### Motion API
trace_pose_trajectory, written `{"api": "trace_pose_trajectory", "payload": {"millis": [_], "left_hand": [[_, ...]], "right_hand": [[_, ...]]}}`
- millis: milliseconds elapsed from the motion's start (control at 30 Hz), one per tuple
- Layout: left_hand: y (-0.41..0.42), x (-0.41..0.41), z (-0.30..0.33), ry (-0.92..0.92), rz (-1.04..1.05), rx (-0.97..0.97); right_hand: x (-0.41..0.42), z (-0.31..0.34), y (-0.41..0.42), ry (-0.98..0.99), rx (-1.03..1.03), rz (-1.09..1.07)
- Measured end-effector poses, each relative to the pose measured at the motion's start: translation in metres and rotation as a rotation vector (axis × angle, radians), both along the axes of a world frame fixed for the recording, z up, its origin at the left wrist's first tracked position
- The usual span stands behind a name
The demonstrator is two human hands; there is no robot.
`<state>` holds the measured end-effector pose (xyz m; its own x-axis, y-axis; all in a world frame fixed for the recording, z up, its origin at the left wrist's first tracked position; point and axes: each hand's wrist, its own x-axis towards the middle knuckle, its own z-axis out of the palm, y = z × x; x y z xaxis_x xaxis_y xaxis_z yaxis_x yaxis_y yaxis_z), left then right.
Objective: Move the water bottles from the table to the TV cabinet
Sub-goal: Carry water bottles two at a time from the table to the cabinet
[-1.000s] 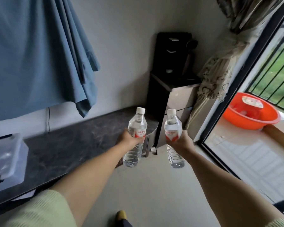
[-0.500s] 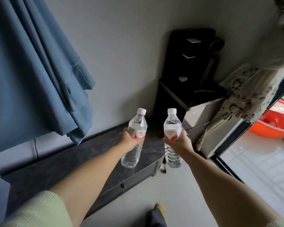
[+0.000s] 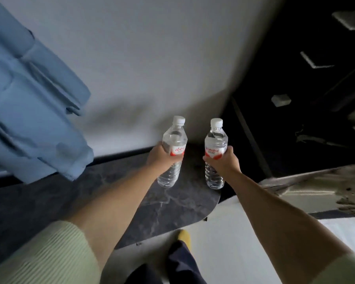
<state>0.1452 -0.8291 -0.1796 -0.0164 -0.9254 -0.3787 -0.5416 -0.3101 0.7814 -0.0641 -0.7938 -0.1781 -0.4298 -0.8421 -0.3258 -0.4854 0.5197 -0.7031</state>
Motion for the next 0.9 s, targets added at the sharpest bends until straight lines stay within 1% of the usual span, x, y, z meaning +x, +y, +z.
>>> {"api": "trace_pose_trajectory", "payload": {"millis": [67, 167, 333, 400, 500, 600, 667, 767, 900], "left_hand": [[-0.018, -0.011, -0.018, -0.004, 0.025, 0.008], [-0.043, -0.023, -0.049, 0.048, 0.058, 0.032], [-0.084, -0.045, -0.106, 0.161, 0.186, 0.097], [-0.096, -0.055, -0.13, 0.16, 0.219, 0.085], [-0.112, -0.068, -0.159, 0.176, 0.23, 0.087], [-0.126, -0.076, -0.192, 0.193, 0.249, 0.091], [-0.132, -0.077, -0.209, 0.213, 0.255, 0.097], [-0.141, -0.077, -0.224, 0.284, 0.294, 0.069], [-0.147, -0.084, -0.239, 0.276, 0.304, 0.001]], "right_hand": [[-0.009, -0.016, -0.024, -0.039, 0.008, -0.01], [-0.017, -0.045, -0.054, -0.122, -0.012, -0.038], [-0.017, -0.11, -0.101, -0.245, -0.047, -0.116], [-0.016, -0.135, -0.118, -0.279, -0.023, -0.15], [-0.014, -0.168, -0.139, -0.284, -0.063, -0.156], [-0.009, -0.2, -0.161, -0.242, -0.129, -0.139], [-0.004, -0.218, -0.171, -0.212, -0.137, -0.108], [-0.002, -0.233, -0.177, -0.212, -0.126, -0.119], [-0.002, -0.242, -0.177, -0.251, -0.175, -0.136]]}}
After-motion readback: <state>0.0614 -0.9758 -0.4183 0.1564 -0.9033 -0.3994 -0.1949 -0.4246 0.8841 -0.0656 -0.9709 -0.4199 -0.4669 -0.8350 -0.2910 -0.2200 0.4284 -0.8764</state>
